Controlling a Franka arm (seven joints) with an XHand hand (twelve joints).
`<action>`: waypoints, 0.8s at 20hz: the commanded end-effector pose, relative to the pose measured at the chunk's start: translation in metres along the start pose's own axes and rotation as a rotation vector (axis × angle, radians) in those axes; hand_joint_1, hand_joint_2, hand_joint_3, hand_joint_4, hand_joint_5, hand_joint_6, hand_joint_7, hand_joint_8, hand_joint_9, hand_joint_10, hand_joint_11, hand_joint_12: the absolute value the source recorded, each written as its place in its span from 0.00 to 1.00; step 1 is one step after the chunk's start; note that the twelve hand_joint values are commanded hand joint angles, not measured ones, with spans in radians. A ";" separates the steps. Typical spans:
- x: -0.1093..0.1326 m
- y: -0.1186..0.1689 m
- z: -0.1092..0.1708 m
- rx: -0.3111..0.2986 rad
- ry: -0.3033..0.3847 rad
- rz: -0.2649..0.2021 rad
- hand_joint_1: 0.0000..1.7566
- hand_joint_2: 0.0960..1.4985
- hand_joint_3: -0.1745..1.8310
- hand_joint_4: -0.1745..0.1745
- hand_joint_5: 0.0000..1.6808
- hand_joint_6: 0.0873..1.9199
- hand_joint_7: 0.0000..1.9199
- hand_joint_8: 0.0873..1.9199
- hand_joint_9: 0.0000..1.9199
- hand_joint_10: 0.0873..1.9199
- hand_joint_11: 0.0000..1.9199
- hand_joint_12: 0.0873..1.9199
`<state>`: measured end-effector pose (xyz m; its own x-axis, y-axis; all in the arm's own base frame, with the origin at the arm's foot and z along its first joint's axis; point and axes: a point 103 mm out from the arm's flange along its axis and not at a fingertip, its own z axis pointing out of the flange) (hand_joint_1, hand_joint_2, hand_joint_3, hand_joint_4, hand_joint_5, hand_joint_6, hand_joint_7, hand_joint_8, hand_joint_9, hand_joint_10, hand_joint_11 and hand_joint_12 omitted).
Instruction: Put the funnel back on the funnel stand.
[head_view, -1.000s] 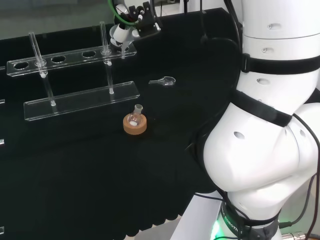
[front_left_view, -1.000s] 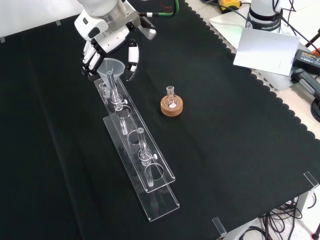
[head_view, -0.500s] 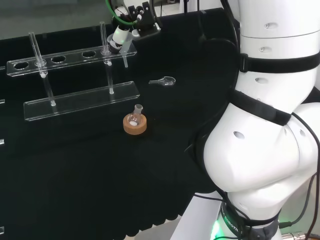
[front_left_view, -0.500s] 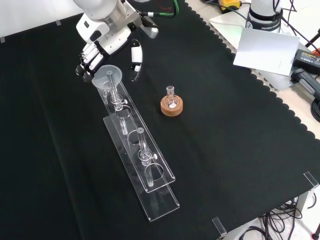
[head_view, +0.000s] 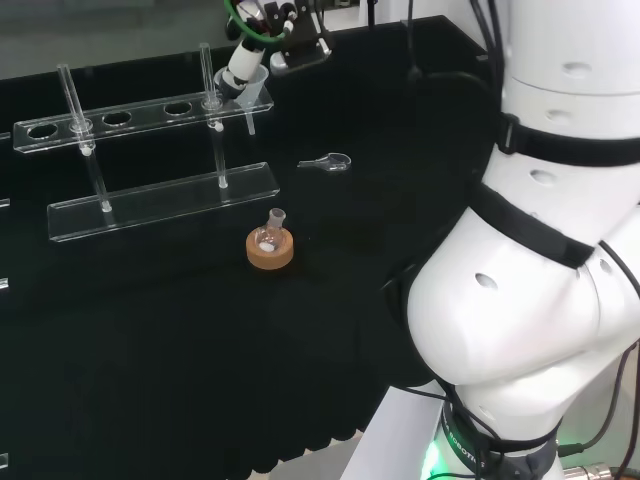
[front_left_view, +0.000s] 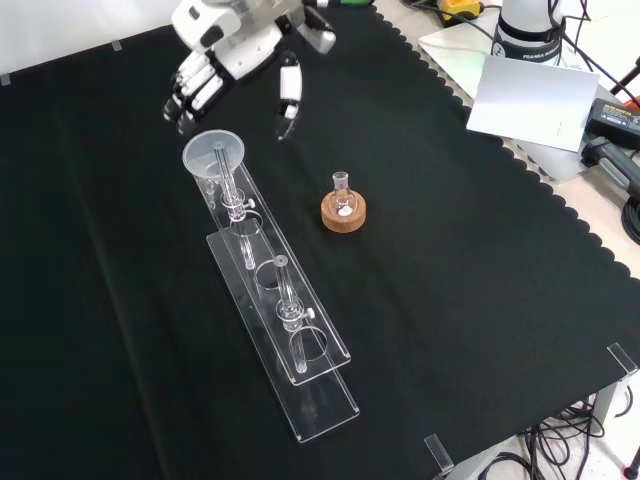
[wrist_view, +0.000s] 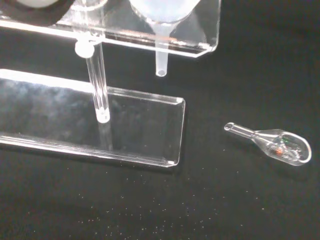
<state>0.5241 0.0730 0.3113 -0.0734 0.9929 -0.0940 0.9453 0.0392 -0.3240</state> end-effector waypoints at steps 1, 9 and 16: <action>-0.014 -0.068 -0.020 -0.121 0.020 0.049 0.37 0.43 0.24 0.35 0.10 0.00 0.00 0.12 0.06 0.37 0.10 0.74; -0.021 -0.126 -0.015 -0.165 0.037 0.096 0.37 0.43 0.23 0.35 0.12 0.00 0.00 0.20 0.09 0.36 0.11 0.74; -0.026 -0.160 -0.004 -0.172 0.062 0.128 0.38 0.44 0.23 0.35 0.12 0.00 0.00 0.23 0.10 0.36 0.12 0.74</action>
<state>0.4028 0.0485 0.3700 0.0159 0.9959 -0.0892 0.9852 -0.0309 -0.1683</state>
